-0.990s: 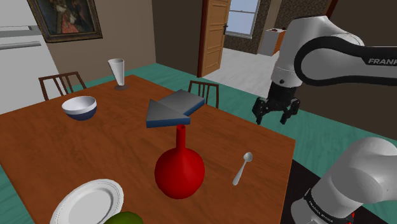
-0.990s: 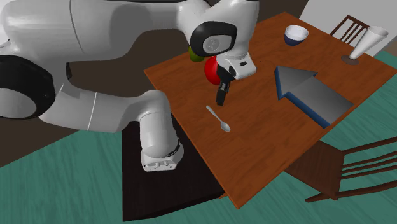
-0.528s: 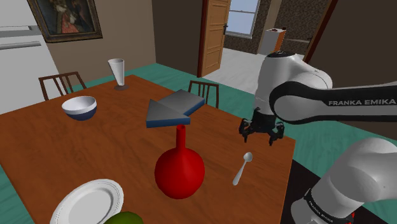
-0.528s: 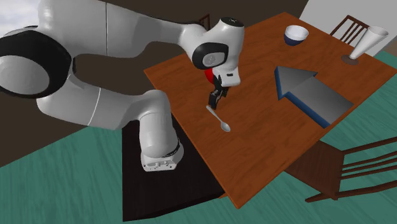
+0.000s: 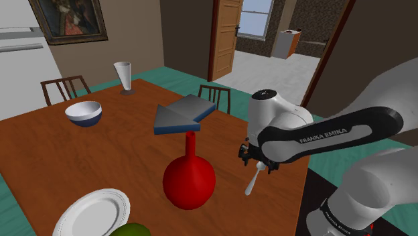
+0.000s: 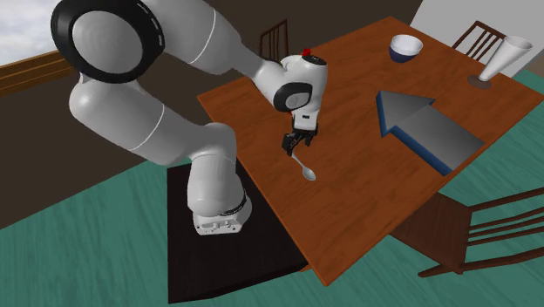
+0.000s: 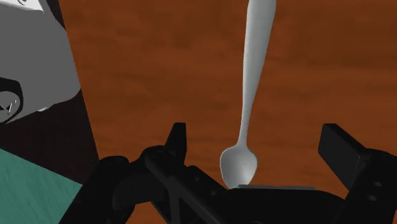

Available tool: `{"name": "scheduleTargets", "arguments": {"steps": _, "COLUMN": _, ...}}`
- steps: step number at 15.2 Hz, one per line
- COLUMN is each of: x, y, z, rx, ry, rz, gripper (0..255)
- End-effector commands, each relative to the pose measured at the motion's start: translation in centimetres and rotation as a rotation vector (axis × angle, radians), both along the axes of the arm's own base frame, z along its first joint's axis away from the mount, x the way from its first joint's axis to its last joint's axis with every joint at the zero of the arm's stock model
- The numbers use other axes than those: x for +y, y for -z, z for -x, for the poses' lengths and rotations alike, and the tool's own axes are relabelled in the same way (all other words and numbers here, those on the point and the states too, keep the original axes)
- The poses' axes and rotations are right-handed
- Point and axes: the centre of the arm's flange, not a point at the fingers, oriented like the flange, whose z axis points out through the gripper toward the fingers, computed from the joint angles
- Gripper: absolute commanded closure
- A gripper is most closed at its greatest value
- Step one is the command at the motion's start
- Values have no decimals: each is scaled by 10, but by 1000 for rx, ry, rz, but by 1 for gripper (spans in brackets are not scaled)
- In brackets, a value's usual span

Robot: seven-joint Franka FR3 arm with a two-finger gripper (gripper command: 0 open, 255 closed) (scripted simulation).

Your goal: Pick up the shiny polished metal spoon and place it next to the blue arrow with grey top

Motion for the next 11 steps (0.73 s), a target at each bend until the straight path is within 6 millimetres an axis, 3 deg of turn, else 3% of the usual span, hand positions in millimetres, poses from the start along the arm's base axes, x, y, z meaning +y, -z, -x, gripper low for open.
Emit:
{"name": "scheduleTargets", "arguments": {"steps": 1, "x": 5, "y": 16, "z": -2, "rx": -3, "ry": 54, "rz": 11, "gripper": 0}}
{"name": "scheduleTargets", "arguments": {"steps": 8, "x": -2, "y": 55, "z": 2, "rx": -3, "ry": 54, "rz": 11, "gripper": 0}}
{"name": "scheduleTargets", "arguments": {"steps": 11, "x": -2, "y": 55, "z": 2, "rx": -3, "ry": 54, "rz": 11, "gripper": 0}}
